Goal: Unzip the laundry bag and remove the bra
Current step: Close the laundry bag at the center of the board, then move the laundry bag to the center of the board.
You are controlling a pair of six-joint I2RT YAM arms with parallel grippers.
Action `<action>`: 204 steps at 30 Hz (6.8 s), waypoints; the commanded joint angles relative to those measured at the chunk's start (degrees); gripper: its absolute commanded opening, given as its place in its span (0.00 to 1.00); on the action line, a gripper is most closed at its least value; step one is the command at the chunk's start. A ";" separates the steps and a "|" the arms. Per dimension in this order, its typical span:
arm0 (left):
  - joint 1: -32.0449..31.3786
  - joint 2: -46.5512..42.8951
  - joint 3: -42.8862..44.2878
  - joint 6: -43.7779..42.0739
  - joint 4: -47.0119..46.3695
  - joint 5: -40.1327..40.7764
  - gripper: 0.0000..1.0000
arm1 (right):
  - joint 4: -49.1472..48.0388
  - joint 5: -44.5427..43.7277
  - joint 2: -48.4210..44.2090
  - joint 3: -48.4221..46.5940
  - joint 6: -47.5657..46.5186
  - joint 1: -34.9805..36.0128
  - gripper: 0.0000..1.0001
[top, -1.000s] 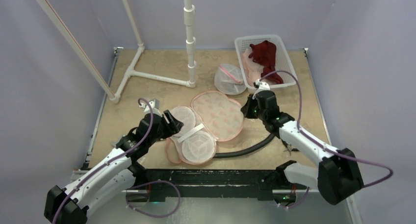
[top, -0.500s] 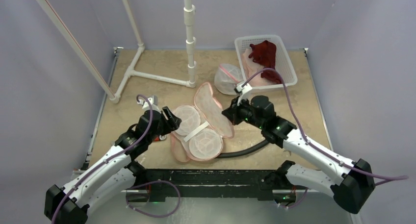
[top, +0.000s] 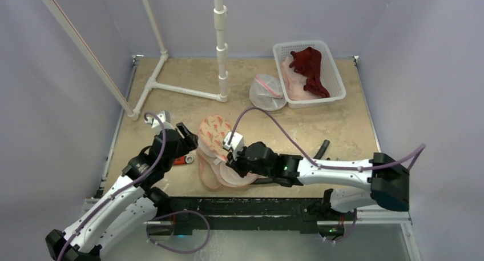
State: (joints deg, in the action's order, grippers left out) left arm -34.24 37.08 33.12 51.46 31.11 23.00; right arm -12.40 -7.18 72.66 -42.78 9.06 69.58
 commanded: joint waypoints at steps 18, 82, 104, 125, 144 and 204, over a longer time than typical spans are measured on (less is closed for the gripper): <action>0.20 -1.44 -1.86 0.91 -2.62 -4.14 0.59 | -8.01 17.39 -5.52 7.10 17.65 -23.64 0.90; 0.23 6.57 -18.55 11.47 -15.78 -15.85 0.63 | -29.14 36.48 27.88 5.76 26.63 -29.24 0.34; 0.23 10.76 -14.77 7.90 -19.09 -16.28 0.00 | -18.28 34.98 15.94 4.36 24.94 -27.66 0.60; 3.50 14.83 6.80 5.19 -14.26 13.48 0.00 | -4.68 18.05 -10.46 8.34 20.03 -29.41 0.83; 24.72 33.50 -6.58 12.35 -42.44 -6.37 0.02 | -9.80 20.50 -9.21 13.22 19.67 -29.42 0.82; 24.70 0.51 -5.62 -4.34 -13.31 -32.66 0.63 | -4.68 -16.42 33.67 -33.17 2.89 -38.57 0.68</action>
State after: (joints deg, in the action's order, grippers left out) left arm -9.76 37.15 25.23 49.60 18.94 -7.97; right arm -19.11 -24.12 105.69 -72.16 18.94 31.31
